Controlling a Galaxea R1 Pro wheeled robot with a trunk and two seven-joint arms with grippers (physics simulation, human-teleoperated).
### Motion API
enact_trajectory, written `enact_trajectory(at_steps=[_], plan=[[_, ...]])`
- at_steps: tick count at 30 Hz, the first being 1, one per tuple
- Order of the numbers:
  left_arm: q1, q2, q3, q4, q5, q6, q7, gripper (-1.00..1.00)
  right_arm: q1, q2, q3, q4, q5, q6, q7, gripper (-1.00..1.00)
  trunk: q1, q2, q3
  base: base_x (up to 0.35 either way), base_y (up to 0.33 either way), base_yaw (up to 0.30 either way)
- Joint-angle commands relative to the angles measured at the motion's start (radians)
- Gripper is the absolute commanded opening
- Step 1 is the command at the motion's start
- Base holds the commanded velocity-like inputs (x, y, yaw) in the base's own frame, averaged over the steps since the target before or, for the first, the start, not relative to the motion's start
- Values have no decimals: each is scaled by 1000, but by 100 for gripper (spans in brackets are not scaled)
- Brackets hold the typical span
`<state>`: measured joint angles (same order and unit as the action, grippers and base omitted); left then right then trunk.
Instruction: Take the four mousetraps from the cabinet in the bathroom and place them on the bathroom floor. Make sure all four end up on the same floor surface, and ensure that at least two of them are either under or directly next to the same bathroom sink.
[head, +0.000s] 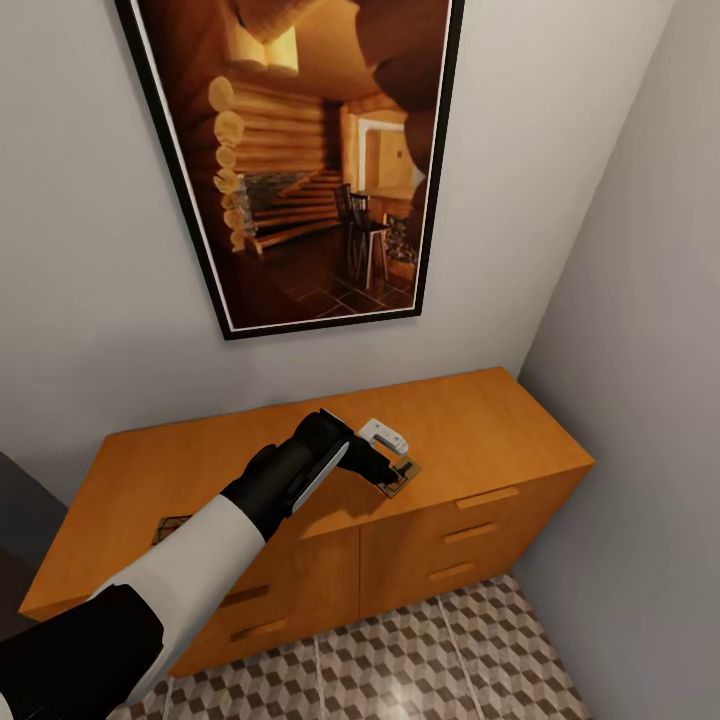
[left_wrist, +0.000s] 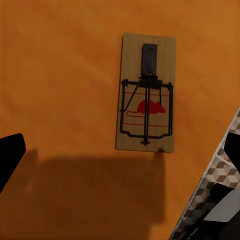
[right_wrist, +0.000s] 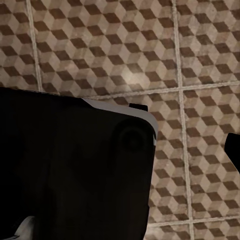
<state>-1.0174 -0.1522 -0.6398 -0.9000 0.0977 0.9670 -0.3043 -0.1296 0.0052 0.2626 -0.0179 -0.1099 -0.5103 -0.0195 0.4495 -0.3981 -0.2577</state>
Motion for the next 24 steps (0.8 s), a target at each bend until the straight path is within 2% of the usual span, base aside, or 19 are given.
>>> enact_trajectory(at_steps=[1, 24], plan=[[-1, 0, -1, 0, 10, 5, 5, 100, -1, 0, 9, 1, -10, -4, -2, 100, 1, -2, -2, 0, 0, 0], [0, 0, -1, 1, 10, 6, 5, 100, -1, 4, 10, 1, -10, -4, -2, 100, 1, -2, -2, 47, -23, 0]])
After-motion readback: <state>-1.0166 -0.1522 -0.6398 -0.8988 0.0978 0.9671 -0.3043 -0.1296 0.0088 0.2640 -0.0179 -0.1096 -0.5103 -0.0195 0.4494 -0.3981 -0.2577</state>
